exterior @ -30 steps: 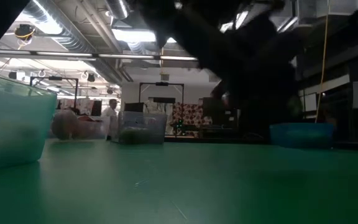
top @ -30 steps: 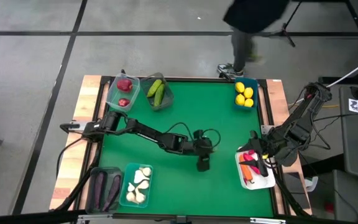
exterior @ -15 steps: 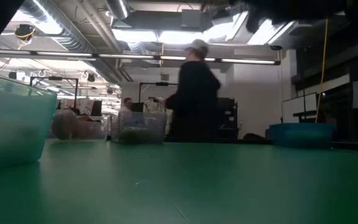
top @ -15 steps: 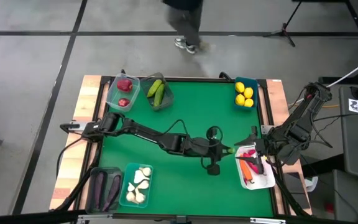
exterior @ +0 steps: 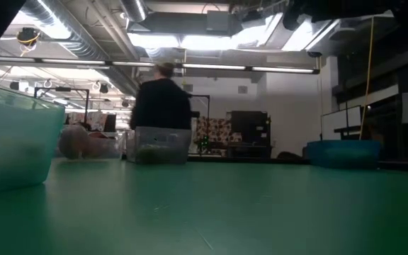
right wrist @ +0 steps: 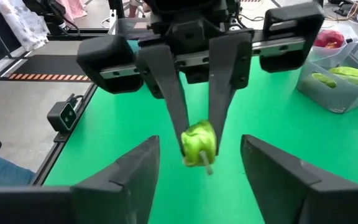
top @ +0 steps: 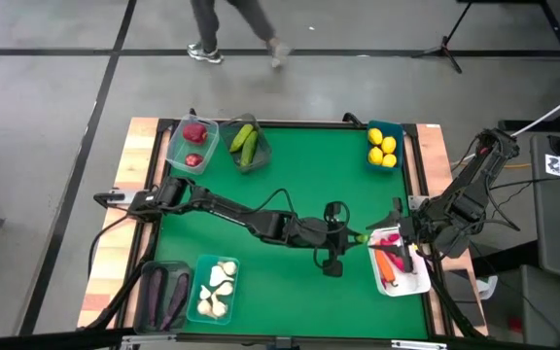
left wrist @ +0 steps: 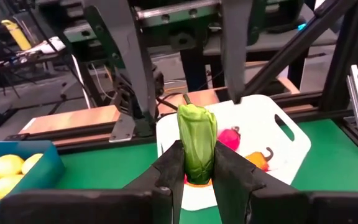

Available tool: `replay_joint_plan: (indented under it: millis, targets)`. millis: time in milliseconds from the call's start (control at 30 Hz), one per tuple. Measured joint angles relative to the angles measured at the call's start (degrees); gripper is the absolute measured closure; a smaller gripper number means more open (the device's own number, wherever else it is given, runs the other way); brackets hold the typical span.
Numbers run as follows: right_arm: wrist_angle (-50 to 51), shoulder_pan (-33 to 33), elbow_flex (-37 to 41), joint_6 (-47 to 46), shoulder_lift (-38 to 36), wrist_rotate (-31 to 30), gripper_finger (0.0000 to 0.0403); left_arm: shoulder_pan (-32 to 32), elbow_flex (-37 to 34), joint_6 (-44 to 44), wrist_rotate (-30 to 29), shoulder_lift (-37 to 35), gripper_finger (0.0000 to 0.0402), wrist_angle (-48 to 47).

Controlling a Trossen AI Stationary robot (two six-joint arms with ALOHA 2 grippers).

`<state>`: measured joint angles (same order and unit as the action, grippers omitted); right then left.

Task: Sort produce into baskets
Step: Put the green chili pepper into the white bin

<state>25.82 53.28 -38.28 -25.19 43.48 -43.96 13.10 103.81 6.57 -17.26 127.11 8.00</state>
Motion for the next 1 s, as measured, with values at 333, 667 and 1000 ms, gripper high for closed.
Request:
replay_joint_plan:
  millis: [333, 667, 1000]
  targets:
    - [1.4, 0.0, 0.0, -0.2, 0.0, 1.9, 0.0285, 0.0, 0.0, 0.4, 0.0, 0.0, 0.0334, -0.1]
    - [1.4, 0.0, 0.0, -0.6, 0.0, 2.4, 0.0322, 0.4, 0.0, 1.0, -2.3, 0.0, 0.0334, -0.1]
    - [3.3, 0.0, 0.0, -1.5, 0.0, 0.0, 0.0395, 0.4, 0.0, 1.0, -2.8, 0.0, 0.0334, -0.2]
